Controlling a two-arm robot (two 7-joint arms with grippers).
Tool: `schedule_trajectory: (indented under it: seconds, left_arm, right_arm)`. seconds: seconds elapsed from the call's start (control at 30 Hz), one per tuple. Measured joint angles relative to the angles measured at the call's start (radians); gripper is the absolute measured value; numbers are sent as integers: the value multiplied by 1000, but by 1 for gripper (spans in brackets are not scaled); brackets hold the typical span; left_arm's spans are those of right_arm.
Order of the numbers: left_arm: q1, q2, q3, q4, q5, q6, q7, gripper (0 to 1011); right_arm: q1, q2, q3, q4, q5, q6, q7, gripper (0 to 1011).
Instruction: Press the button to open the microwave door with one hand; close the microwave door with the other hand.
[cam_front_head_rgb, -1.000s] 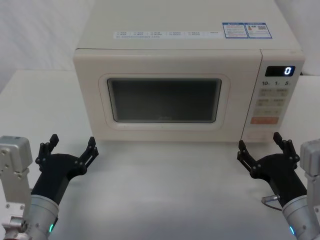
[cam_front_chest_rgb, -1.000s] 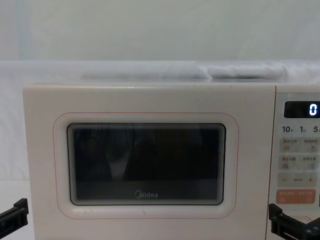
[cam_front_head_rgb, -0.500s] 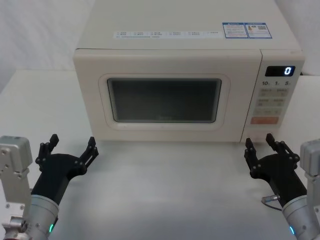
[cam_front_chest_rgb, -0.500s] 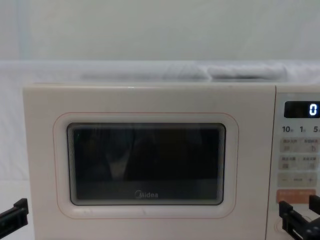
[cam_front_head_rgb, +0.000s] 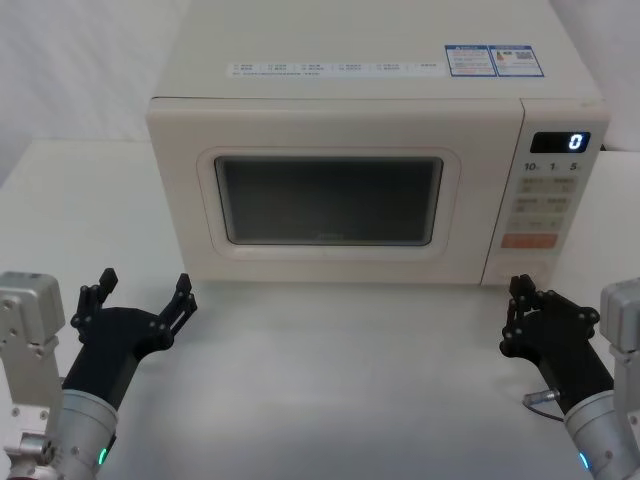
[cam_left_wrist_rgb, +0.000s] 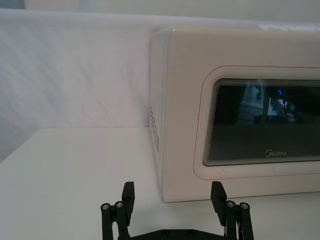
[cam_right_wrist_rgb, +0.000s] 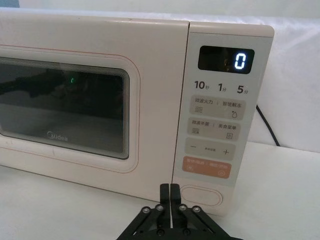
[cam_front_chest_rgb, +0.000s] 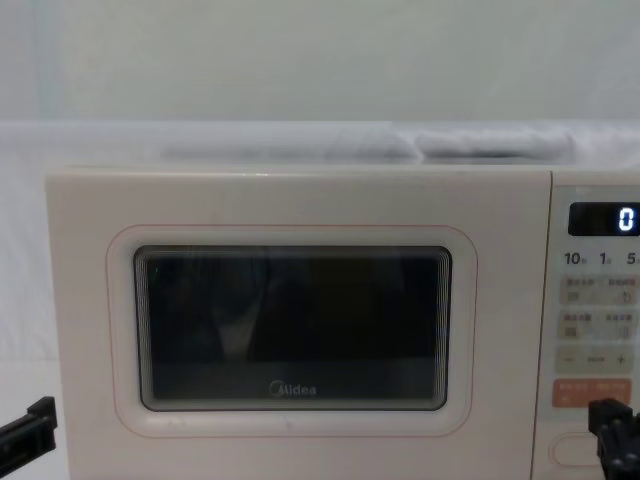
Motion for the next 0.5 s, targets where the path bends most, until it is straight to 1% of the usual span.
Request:
schedule_trajectory:
  seconds: [0.03,0.07,0.1,0.5]
  left_arm:
    - [0,0,0,0,0,0,0,1001]
    - [0,0,0,0,0,0,0,1001]
    - [0,0,0,0,0,0,0,1001]
    - [0,0,0,0,0,0,0,1001]
  right_arm:
    - [0,0,0,0,0,0,0,59]
    - [0,0,0,0,0,0,0,14]
    - [0,0,0,0,0,0,0,2]
    - [0,0,0,0,0,0,0,0]
